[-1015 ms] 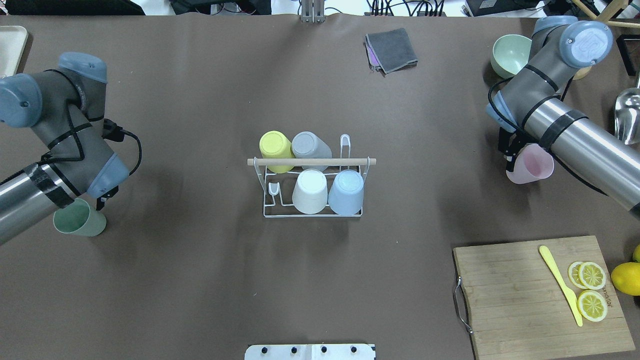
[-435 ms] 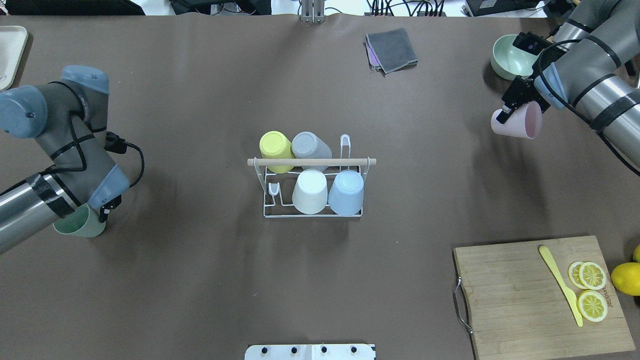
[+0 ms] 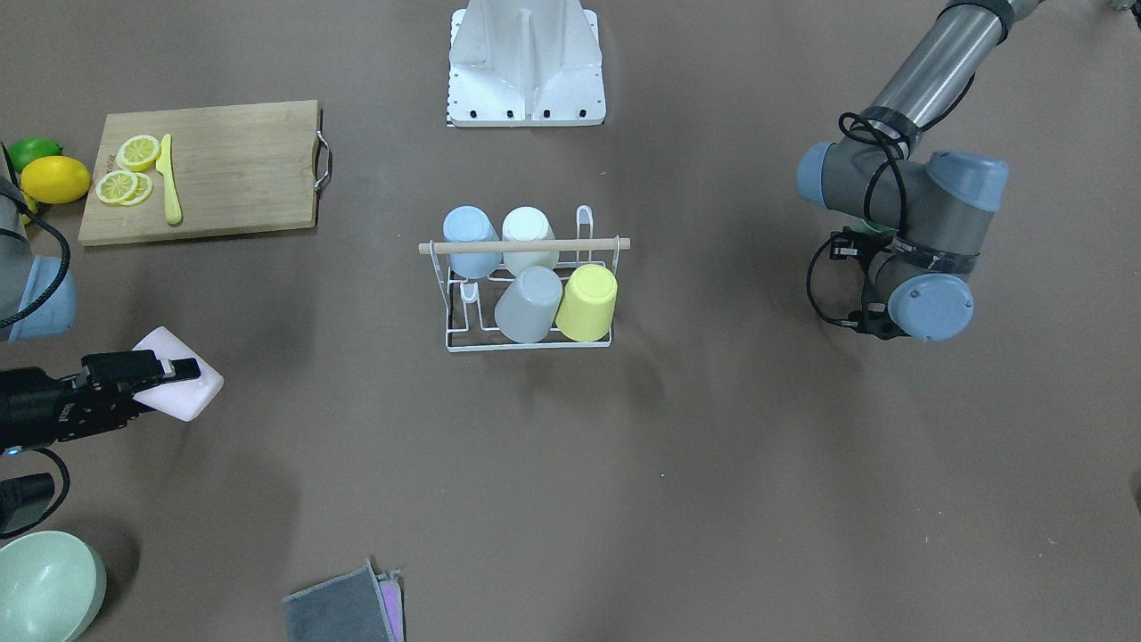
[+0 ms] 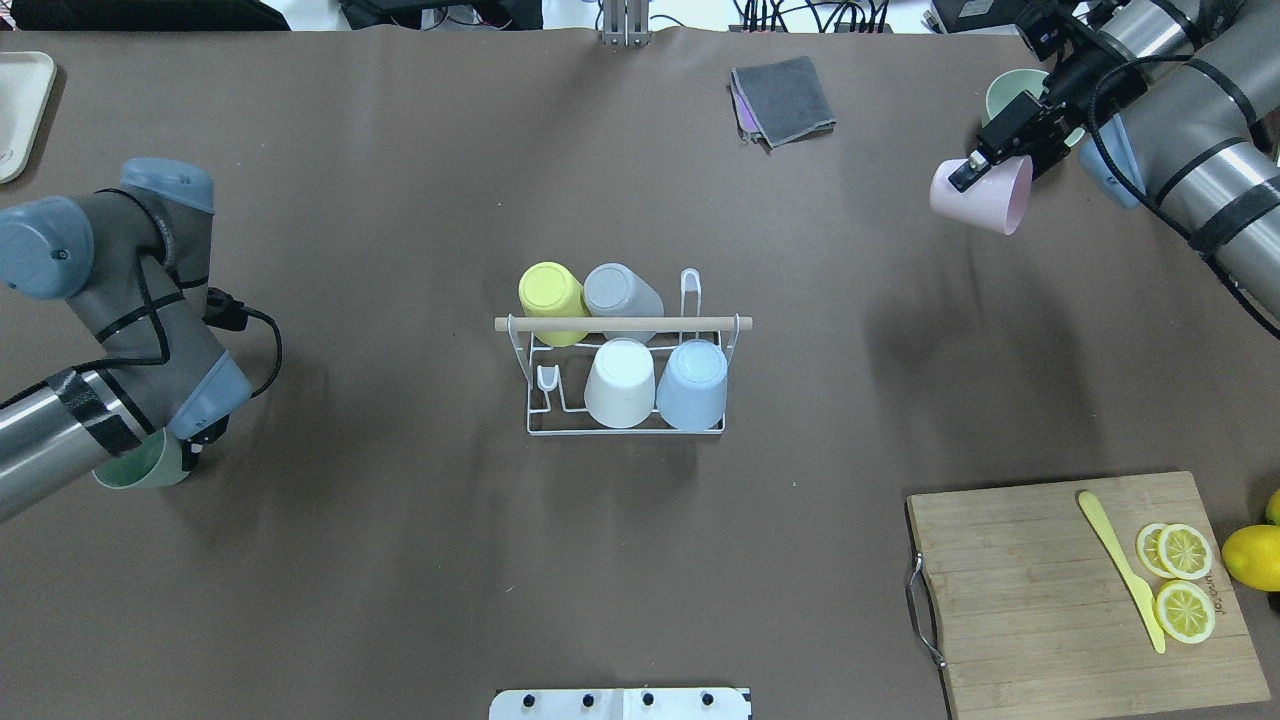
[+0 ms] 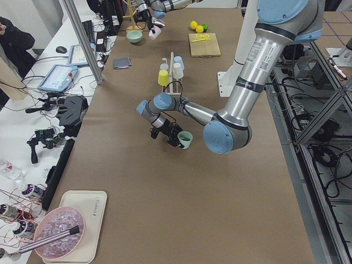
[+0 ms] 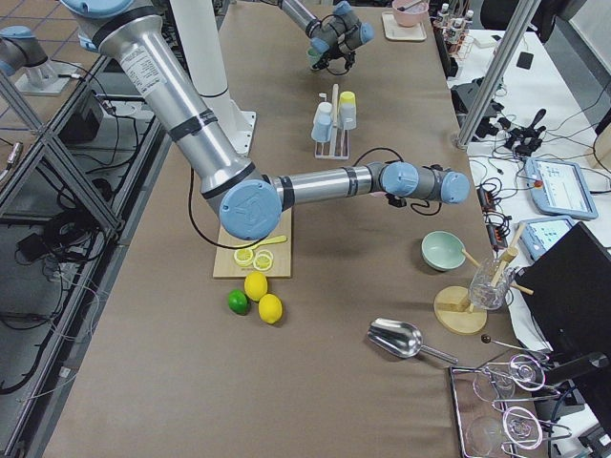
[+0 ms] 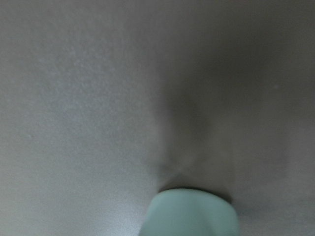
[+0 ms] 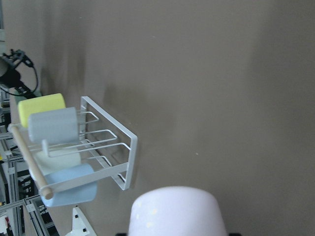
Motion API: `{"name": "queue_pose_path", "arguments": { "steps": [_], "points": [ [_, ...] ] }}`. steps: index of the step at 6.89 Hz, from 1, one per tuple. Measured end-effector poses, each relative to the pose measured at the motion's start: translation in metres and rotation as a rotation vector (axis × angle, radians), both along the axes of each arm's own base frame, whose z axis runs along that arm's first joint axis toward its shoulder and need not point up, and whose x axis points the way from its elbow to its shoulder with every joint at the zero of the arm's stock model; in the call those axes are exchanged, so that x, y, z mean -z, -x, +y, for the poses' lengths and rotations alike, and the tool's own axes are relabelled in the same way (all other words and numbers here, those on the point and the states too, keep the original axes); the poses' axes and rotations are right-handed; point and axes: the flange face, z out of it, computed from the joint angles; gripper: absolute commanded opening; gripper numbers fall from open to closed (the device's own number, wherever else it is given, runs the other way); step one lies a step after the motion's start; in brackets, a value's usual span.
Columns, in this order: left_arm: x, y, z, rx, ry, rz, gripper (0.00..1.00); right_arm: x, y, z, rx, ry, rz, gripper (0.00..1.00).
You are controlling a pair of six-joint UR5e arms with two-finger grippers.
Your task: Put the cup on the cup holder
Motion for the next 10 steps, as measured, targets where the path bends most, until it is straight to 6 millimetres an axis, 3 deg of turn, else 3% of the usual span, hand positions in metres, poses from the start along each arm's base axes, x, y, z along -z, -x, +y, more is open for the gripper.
{"name": "queue_pose_path", "arguments": {
  "steps": [3,5,8,10],
  "points": [
    [0.001,0.007,-0.004,0.024,0.009,0.010,0.11,0.042,0.000,-0.007,-0.012,-0.138,-0.225,0.21],
    [0.014,0.042,-0.036,0.124,0.010,0.058,0.10,0.051,-0.004,-0.010,-0.056,-0.194,-0.457,0.21],
    [0.049,0.109,-0.101,0.296,-0.068,0.156,0.11,0.028,-0.006,-0.019,-0.226,-0.429,-0.736,0.21],
    [0.062,0.149,-0.131,0.392,-0.138,0.189,0.10,0.028,0.004,-0.019,-0.349,-0.656,-0.889,0.21]
  ]
}}
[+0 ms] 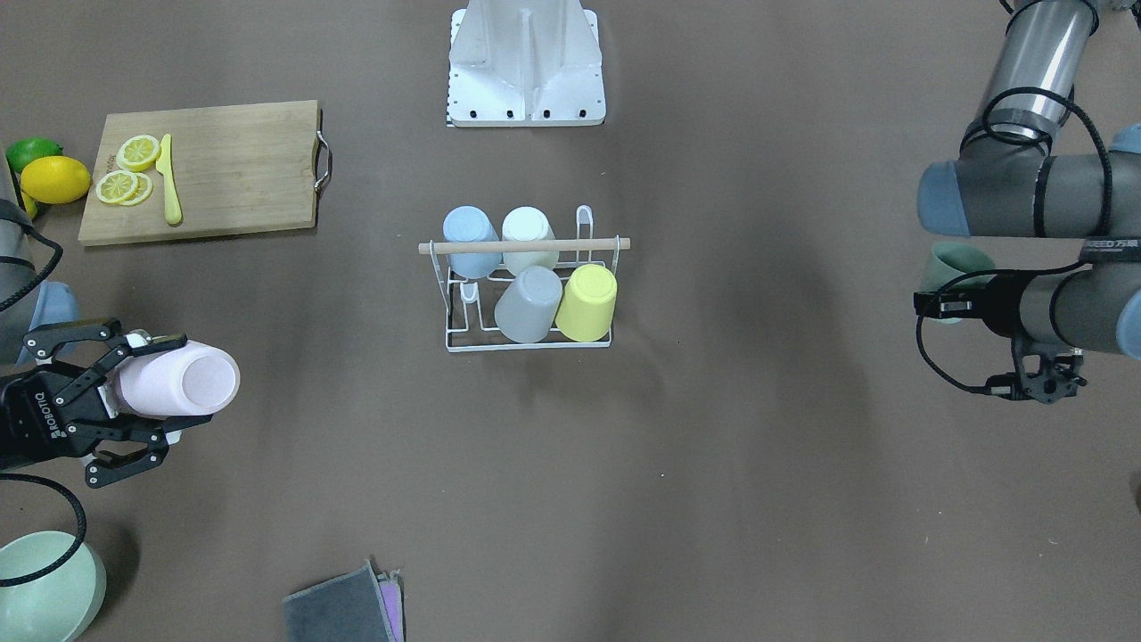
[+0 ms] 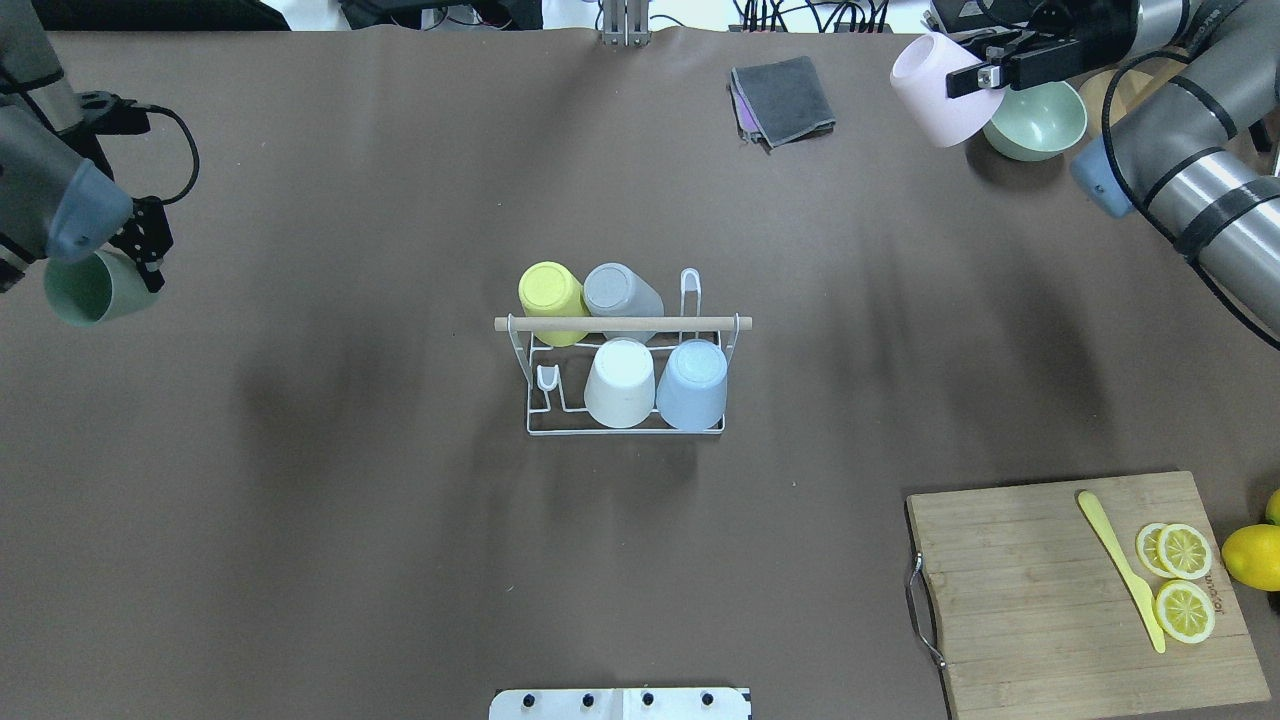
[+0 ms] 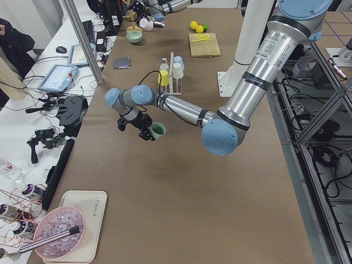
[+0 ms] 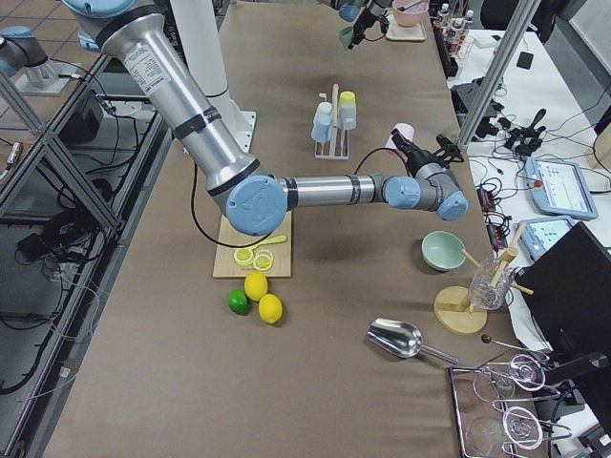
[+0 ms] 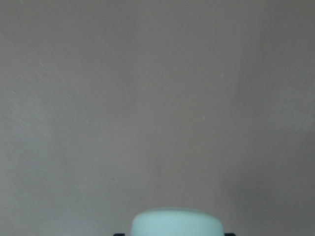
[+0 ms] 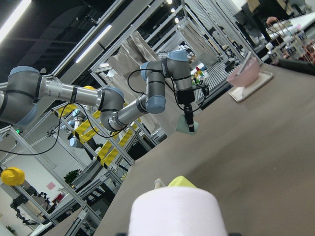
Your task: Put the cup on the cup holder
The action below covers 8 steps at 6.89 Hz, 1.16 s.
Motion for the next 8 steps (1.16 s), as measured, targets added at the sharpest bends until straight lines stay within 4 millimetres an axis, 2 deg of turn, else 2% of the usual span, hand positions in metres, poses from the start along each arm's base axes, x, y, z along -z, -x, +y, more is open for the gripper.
{"name": "queue_pose_path", "arguments": {
  "steps": [2,4,6,8],
  "points": [
    [0.009,0.011,-0.026,0.145,-0.084,0.020,0.10,-0.008,0.040,0.014,-0.156,-0.181,-0.154,0.21],
    [0.020,0.022,-0.047,0.304,-0.173,0.074,0.10,-0.013,0.077,0.029,-0.245,-0.287,-0.244,0.21],
    [0.054,0.052,-0.061,0.475,-0.316,0.161,0.10,-0.002,0.117,0.044,-0.258,-0.332,-0.312,0.21],
    [0.101,0.070,-0.063,0.648,-0.520,0.221,0.10,0.027,0.150,0.053,-0.254,-0.360,-0.381,0.21]
  ]
}}
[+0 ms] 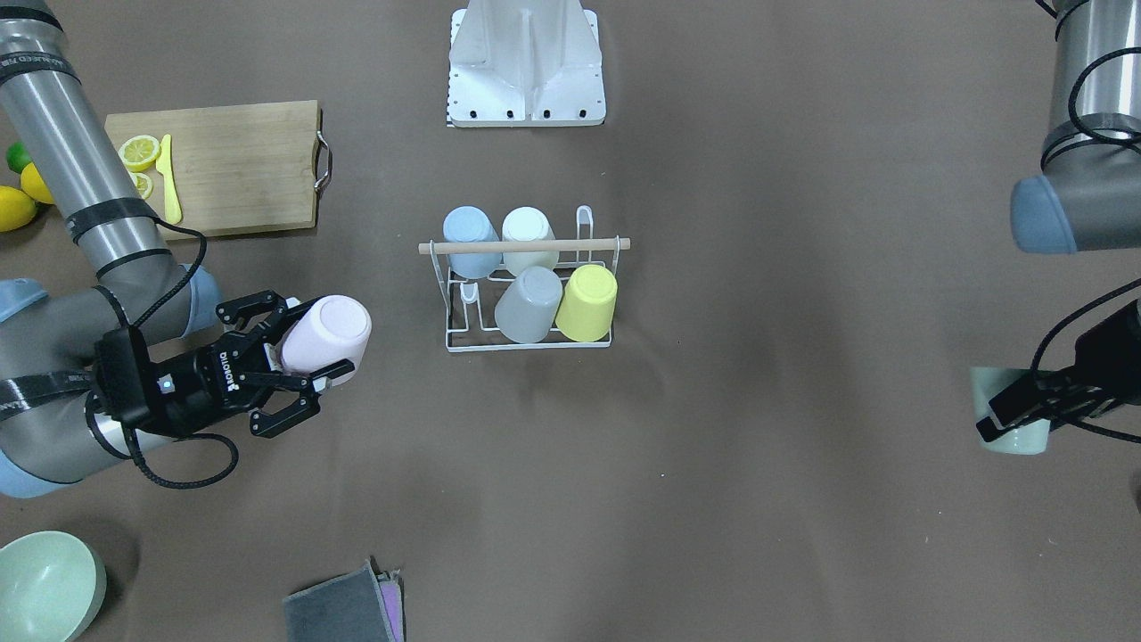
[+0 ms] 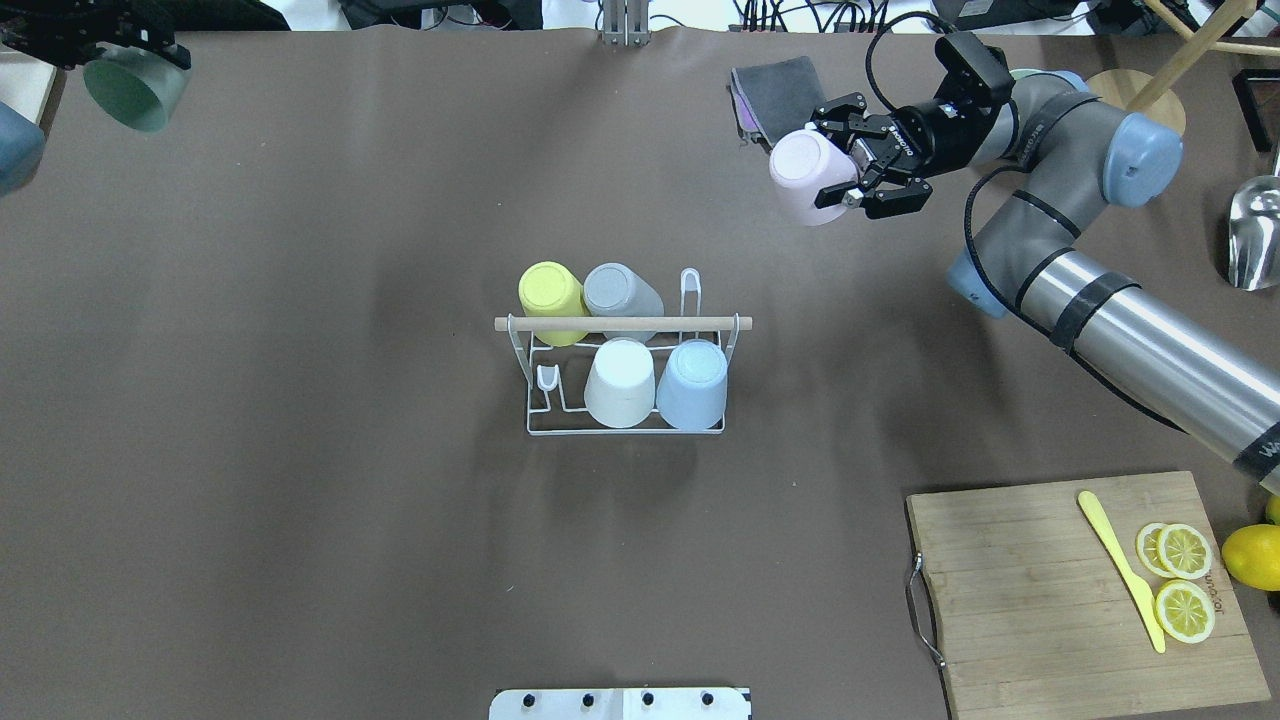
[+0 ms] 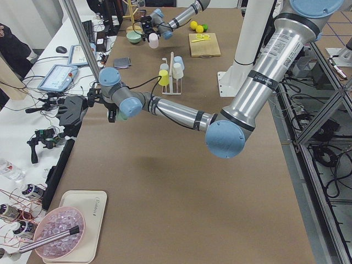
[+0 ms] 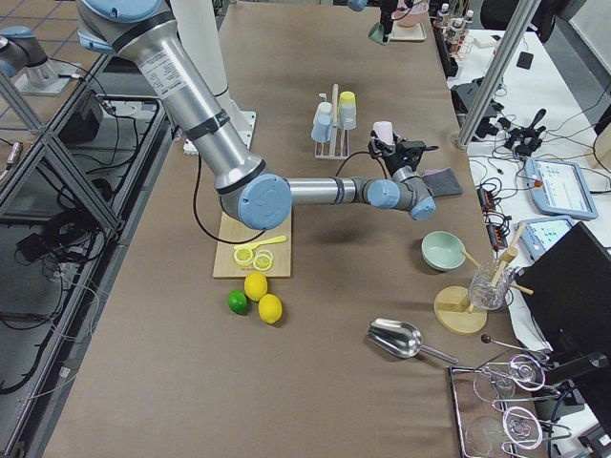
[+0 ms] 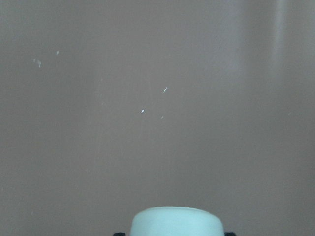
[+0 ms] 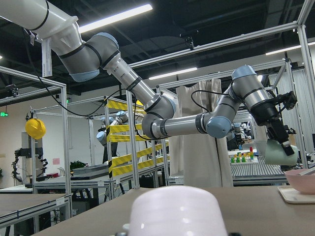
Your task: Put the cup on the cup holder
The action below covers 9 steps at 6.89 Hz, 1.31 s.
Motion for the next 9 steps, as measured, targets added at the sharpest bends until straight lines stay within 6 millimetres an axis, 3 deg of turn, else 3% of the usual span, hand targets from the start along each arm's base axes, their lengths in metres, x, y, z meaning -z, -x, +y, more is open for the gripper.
{"name": "queue_pose_path", "arguments": {
  "steps": [3,4,7,9],
  "points": [
    [0.068,0.015,0.019,0.273,-0.314,0.113,0.10,0.040,0.043,0.022,0.050,-0.026,-0.119,0.22],
    [0.084,0.005,0.029,0.345,-0.405,0.136,0.10,0.048,0.058,0.032,0.071,-0.034,-0.144,0.26],
    [0.127,-0.056,0.066,0.520,-0.572,0.177,0.10,0.049,0.100,0.061,0.130,-0.036,-0.144,0.26],
    [0.157,-0.098,0.104,0.613,-0.665,0.236,0.10,0.051,0.113,0.070,0.147,-0.037,-0.142,0.27]
  ]
}}
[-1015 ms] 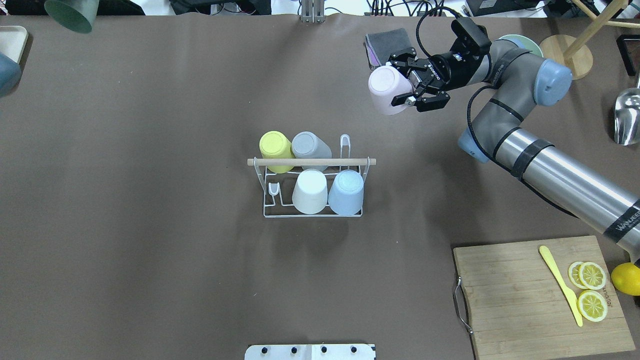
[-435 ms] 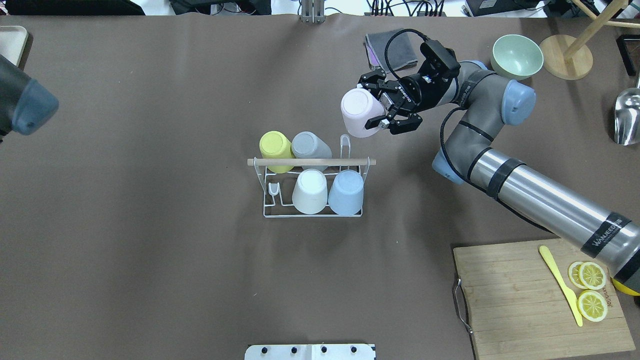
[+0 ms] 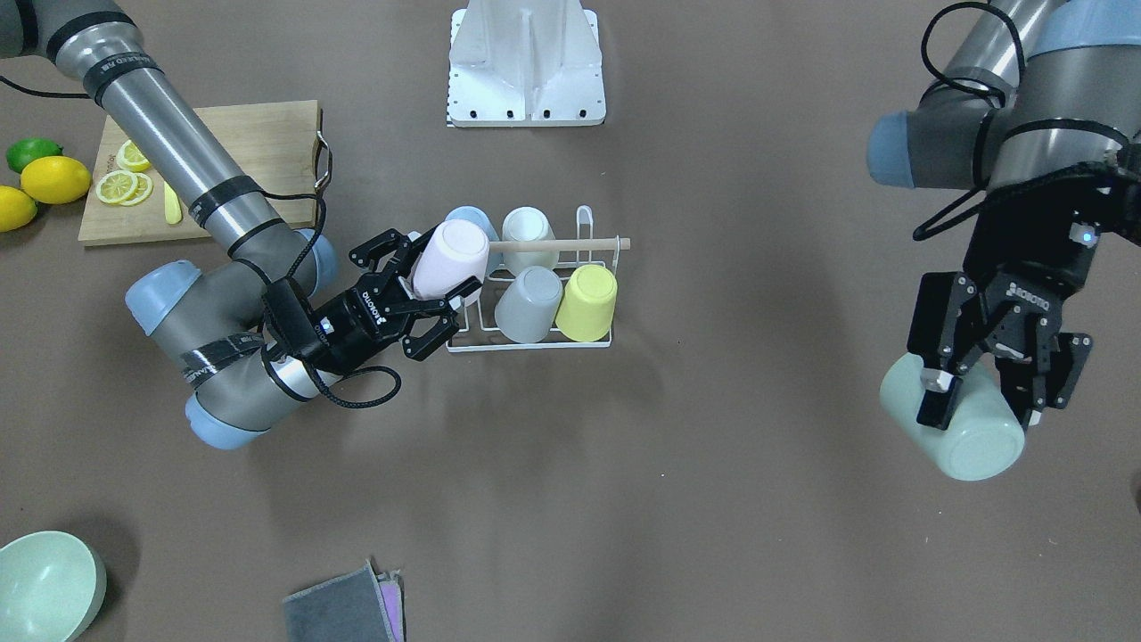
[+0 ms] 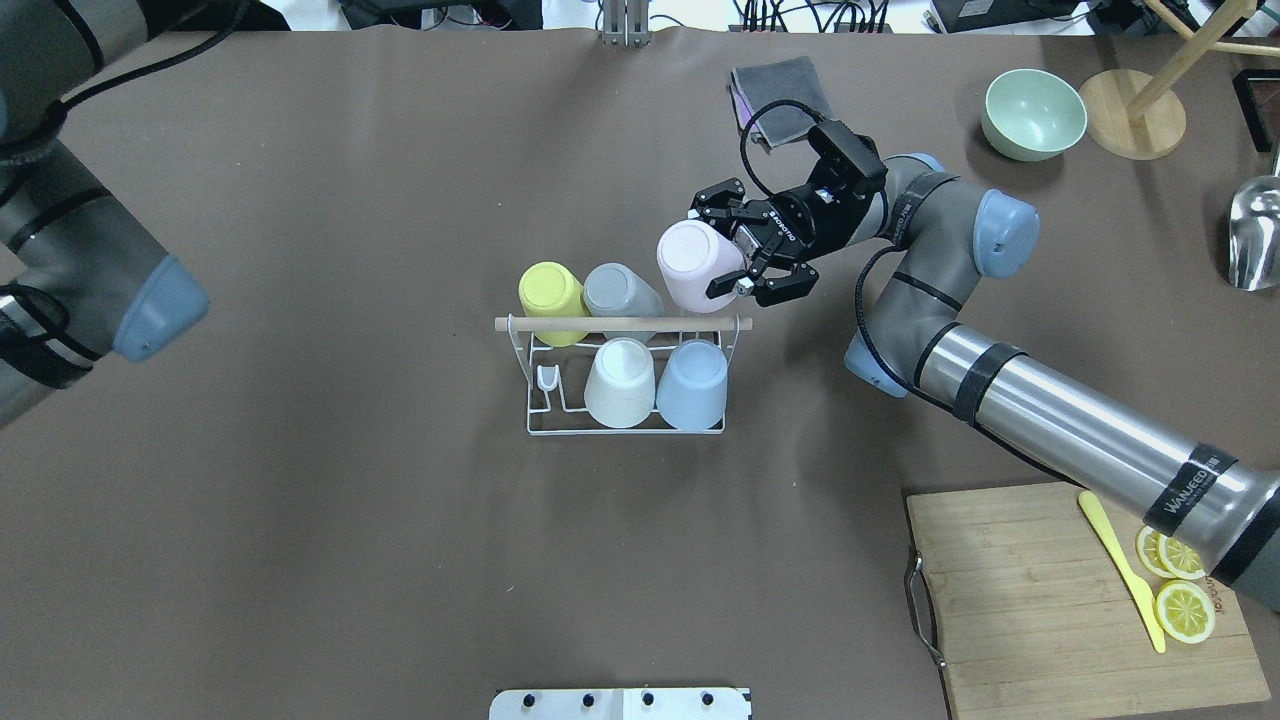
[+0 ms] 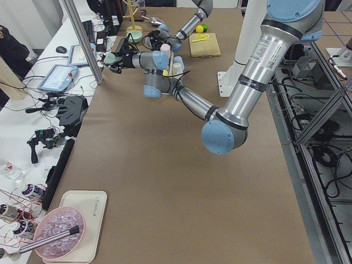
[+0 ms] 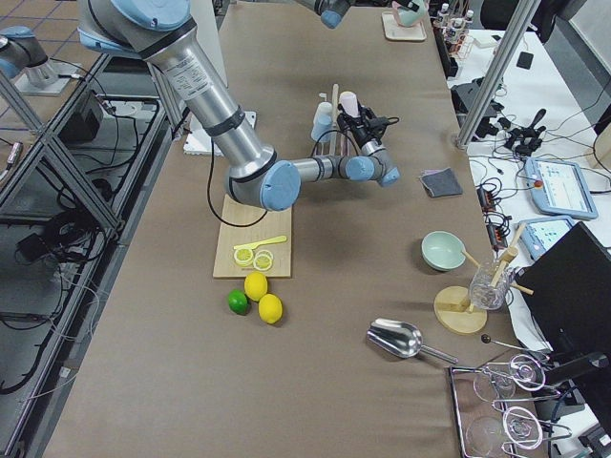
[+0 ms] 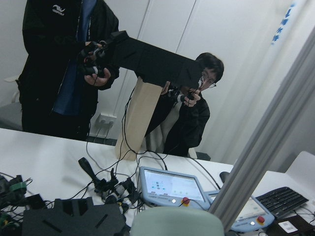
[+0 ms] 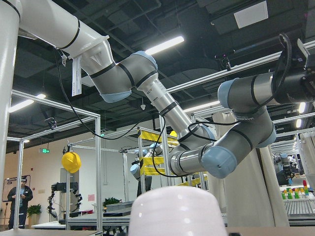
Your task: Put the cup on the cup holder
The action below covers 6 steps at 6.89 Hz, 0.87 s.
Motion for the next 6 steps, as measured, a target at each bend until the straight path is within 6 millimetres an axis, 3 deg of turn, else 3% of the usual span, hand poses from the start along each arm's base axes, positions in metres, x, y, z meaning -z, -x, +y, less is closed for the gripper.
{"name": "queue_pose_path", "arguments": {
  "steps": [2,5,6],
  "points": [
    [0.025,-0.052,0.049,0.064,-0.051,0.039,0.10,0.007,0.002,0.000,0.001,-0.006,-0.008,0.31],
    [0.036,-0.128,0.115,0.096,-0.060,0.070,0.10,0.013,-0.002,-0.007,-0.049,-0.031,-0.030,0.34],
    [0.038,-0.151,0.139,0.098,-0.061,0.073,0.10,0.012,-0.004,-0.008,-0.056,-0.033,-0.029,0.48]
  ]
}}
